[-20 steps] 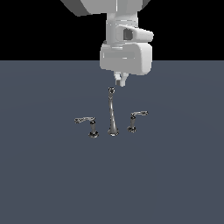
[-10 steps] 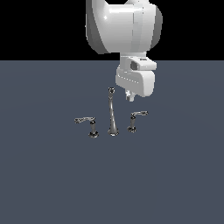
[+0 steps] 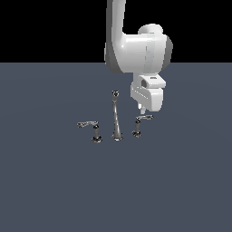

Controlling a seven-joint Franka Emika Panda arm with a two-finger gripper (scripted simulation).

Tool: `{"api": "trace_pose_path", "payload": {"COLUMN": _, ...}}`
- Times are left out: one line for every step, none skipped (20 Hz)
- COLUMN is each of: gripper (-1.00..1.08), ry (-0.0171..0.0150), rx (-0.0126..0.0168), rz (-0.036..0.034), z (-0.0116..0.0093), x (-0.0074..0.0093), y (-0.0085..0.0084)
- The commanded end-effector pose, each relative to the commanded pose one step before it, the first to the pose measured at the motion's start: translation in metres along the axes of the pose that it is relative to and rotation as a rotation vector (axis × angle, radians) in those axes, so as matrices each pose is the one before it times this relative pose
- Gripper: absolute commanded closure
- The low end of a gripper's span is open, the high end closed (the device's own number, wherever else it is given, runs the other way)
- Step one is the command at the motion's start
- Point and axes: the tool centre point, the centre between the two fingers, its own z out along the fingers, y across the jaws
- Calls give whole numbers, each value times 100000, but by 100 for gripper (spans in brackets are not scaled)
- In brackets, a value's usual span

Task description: Turn on the faucet by rotating a designated handle.

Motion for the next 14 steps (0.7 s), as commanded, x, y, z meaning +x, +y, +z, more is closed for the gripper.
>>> {"api": "trace_pose_path", "payload": {"gripper": 108, "ry": -85, "rx": 38, "rz": 2474, "z": 685, "x": 638, "y": -206}}
{"api": "trace_pose_path", "payload": {"gripper": 108, "ry": -49, "rx": -9, "rz": 666, "z": 188, "x": 173, "y": -47}}
{"api": "trace_pose_path", "payload": {"gripper": 108, "ry": -47, "rx": -4, "rz": 539, "z": 148, "x": 141, "y": -39}}
{"api": "trace_pose_path", "payload": {"gripper": 108, "ry": -45, "rx": 1, "rz": 412, "z": 109, "x": 107, "y": -31}}
{"api": "trace_pose_path", "payload": {"gripper": 108, "ry": -42, "rx": 5, "rz": 290, "z": 71, "x": 76, "y": -23}}
{"api": "trace_pose_path", "payload": {"gripper": 108, "ry": -31, "rx": 6, "rz": 159, "z": 36, "x": 39, "y": -16}}
{"api": "trace_pose_path", "payload": {"gripper": 108, "ry": -12, "rx": 3, "rz": 47, "z": 9, "x": 12, "y": -5}}
{"api": "trace_pose_path", "payload": {"gripper": 108, "ry": 0, "rx": 0, "rz": 0, "z": 0, "x": 0, "y": 0}}
{"api": "trace_pose_path", "payload": {"gripper": 108, "ry": 0, "rx": 0, "rz": 0, "z": 0, "x": 0, "y": 0}}
{"api": "trace_pose_path", "payload": {"gripper": 108, "ry": 0, "rx": 0, "rz": 0, "z": 0, "x": 0, "y": 0}}
{"api": "trace_pose_path", "payload": {"gripper": 108, "ry": 0, "rx": -46, "rz": -51, "z": 5, "x": -6, "y": 24}}
{"api": "trace_pose_path", "payload": {"gripper": 108, "ry": 0, "rx": 0, "rz": 0, "z": 1, "x": 144, "y": 345}}
{"api": "trace_pose_path", "payload": {"gripper": 108, "ry": 0, "rx": 0, "rz": 0, "z": 1, "x": 145, "y": 348}}
{"api": "trace_pose_path", "payload": {"gripper": 108, "ry": 0, "rx": 0, "rz": 0, "z": 1, "x": 146, "y": 351}}
